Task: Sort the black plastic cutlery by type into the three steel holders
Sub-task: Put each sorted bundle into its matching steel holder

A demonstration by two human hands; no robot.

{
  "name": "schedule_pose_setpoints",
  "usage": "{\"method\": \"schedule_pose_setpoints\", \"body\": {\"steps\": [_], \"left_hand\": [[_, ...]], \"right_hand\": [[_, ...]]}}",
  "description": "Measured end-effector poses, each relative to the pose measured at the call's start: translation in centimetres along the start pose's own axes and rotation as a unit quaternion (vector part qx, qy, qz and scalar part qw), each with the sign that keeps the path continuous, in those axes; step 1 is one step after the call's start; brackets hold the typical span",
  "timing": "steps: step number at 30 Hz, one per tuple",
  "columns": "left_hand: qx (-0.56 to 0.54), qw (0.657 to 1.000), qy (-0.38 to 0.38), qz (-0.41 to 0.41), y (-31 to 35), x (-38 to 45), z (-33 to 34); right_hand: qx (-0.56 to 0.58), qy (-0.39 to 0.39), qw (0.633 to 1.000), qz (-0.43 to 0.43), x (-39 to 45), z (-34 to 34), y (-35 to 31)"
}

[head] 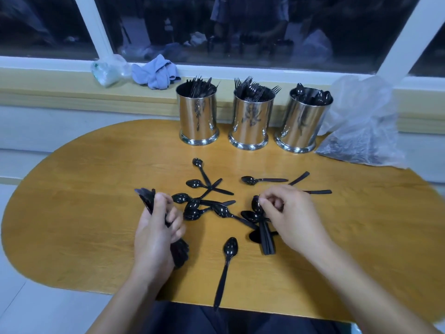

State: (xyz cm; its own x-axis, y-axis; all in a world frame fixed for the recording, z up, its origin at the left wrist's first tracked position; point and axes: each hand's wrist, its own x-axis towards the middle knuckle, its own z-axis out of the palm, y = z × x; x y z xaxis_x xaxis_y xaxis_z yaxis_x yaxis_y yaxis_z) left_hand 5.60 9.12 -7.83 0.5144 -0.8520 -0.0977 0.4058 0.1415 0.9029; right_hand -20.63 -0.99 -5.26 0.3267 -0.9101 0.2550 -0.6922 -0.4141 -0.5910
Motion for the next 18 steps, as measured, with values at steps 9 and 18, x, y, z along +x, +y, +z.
{"method": "schedule_pose_setpoints", "body": {"steps": [9, 18], "left_hand": [[0.287, 0.914, -0.184, 0.218, -1.6, -2.7, 4.7], [0.339, 0.907, -0.185, 0.168, -3.4, -2.0, 3.4]], "right_hand": [[0.184, -0.001, 0.983, -0.031, -5.9, -0.5, -5.0], [-0.079, -0.008, 0.970, -0.230, -3.9, 2.6, -9.3]]}}
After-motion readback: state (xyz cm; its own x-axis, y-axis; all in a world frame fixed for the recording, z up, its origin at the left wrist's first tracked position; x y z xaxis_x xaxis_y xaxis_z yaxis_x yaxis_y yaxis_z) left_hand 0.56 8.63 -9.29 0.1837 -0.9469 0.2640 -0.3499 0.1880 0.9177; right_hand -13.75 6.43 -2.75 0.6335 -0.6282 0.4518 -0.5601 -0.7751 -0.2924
